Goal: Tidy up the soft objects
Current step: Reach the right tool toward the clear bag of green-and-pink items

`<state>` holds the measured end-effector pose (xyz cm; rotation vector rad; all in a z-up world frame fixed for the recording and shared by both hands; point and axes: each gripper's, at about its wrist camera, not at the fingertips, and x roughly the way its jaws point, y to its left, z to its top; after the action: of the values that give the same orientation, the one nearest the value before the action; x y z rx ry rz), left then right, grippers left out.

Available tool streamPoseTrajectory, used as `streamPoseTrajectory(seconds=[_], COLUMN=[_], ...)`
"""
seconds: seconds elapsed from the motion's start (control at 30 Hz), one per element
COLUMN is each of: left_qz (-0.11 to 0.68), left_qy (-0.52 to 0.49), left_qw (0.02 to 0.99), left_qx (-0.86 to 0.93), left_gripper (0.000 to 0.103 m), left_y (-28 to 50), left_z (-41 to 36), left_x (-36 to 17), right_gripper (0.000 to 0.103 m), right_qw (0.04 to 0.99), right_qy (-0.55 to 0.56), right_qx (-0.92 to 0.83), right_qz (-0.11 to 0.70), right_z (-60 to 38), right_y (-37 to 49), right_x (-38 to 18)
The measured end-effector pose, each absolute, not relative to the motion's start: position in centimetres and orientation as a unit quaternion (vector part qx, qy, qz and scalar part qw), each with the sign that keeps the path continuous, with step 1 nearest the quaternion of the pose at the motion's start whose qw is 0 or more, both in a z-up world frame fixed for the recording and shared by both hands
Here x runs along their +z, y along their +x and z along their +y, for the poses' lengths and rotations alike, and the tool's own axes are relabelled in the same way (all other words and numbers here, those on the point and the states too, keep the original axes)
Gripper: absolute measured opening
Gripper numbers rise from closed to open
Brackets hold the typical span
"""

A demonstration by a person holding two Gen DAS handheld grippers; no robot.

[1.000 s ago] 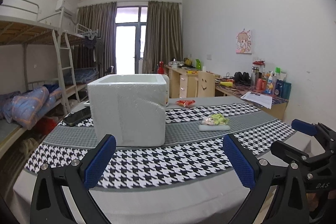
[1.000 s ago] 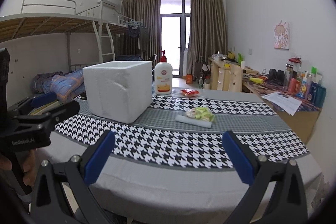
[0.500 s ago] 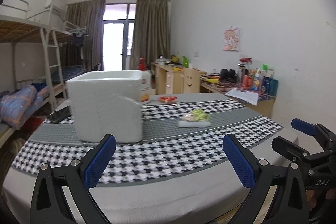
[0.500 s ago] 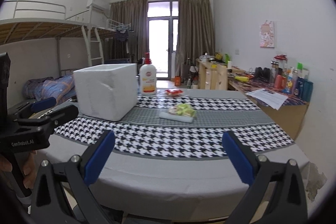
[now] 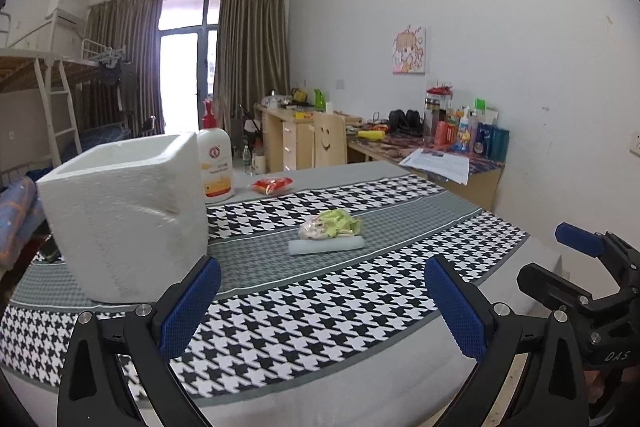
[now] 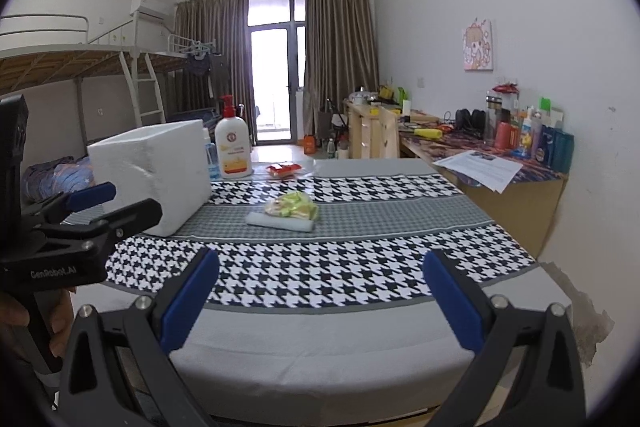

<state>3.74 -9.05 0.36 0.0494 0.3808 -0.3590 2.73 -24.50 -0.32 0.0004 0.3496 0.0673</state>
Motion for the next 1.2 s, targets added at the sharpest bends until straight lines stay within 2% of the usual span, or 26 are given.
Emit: streamPoseTrajectory(seconds=[0.57,0.67,1.2], left_qz=[0.265,0.288,0.340], left_qy=[0.037,0.037,0.044], left_qw=[0.950,0.945,0.931], left_qx=[-0.162,-0.152,-0.126], left_gripper=[0.102,0.102,0.101], left_y=[12.1,13.8,19.4], left_z=[-10.1,-10.3,-10.1], left_x=[-1.0,-1.6,-3.4], right_gripper=[0.103,0.099,0.097], right_qw=[0.965,0.958,0.934], right_qy=[-0.007,-0.004,-0.035], right_qx=[0.080,0.091,0.116], right_qz=[0.250,0.272,0.335], right_z=[-25.2,-25.3,-23.8], right_y=[11.6,13.6,21.3], right_x=[-0.3,-0.5,-1.1])
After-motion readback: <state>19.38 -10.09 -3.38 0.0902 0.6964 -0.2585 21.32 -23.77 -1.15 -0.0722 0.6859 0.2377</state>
